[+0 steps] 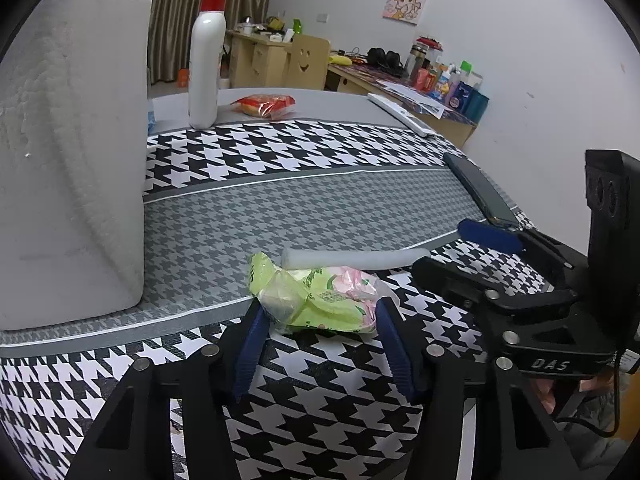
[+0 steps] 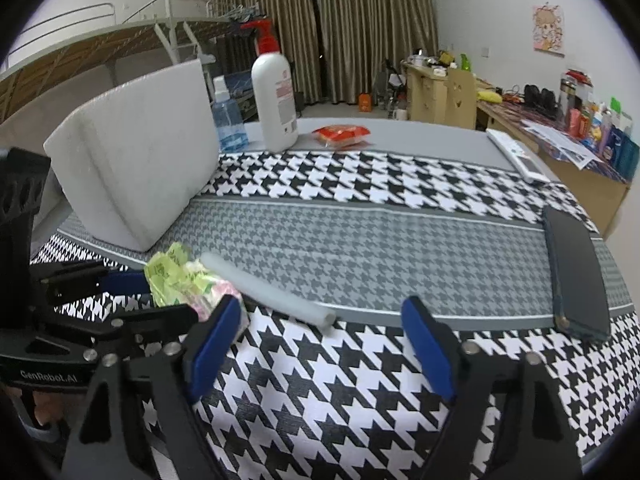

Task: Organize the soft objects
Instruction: 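Lift the green-wrapped packet with the left tool while the right tool grasps the white foam roll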

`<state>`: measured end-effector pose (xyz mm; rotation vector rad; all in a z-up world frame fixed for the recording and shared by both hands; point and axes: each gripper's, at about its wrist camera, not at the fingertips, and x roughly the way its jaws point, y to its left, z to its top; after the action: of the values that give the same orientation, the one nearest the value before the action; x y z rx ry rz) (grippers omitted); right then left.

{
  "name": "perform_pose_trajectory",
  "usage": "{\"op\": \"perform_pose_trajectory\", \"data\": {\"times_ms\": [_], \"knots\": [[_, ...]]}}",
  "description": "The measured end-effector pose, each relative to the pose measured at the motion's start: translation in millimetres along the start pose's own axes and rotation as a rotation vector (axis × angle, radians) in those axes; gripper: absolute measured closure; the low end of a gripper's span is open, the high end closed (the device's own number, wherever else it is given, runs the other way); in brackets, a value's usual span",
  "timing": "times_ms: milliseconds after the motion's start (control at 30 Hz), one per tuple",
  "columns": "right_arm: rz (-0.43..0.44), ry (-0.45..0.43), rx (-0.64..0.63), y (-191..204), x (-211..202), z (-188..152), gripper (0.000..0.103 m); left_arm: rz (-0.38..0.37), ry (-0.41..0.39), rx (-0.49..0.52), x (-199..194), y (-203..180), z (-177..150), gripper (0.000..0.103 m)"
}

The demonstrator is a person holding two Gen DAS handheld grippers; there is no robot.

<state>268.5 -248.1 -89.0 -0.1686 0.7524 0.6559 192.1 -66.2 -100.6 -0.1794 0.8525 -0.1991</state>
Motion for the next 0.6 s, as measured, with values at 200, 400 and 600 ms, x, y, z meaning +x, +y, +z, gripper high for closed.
{"op": "perform_pose_trajectory", "data": {"times_ms": [200, 400, 600], "knots": [[0.013, 0.03, -0.025, 3.7, 8.6, 0.3, 0.032, 0.001, 0.008, 0.004, 3.1, 0.3, 1.6, 0.057], [0.02, 0.059, -0.06, 9.4, 16.2, 2.9, 0.043, -0.001, 0.011, 0.006, 4.0, 0.9, 1.4, 0.061], [0.019, 0.066, -0.097, 13.3, 19.3, 6.9, 0.043, -0.001, 0.011, 0.006, 3.4, 1.6, 1.9, 0.064]]}}
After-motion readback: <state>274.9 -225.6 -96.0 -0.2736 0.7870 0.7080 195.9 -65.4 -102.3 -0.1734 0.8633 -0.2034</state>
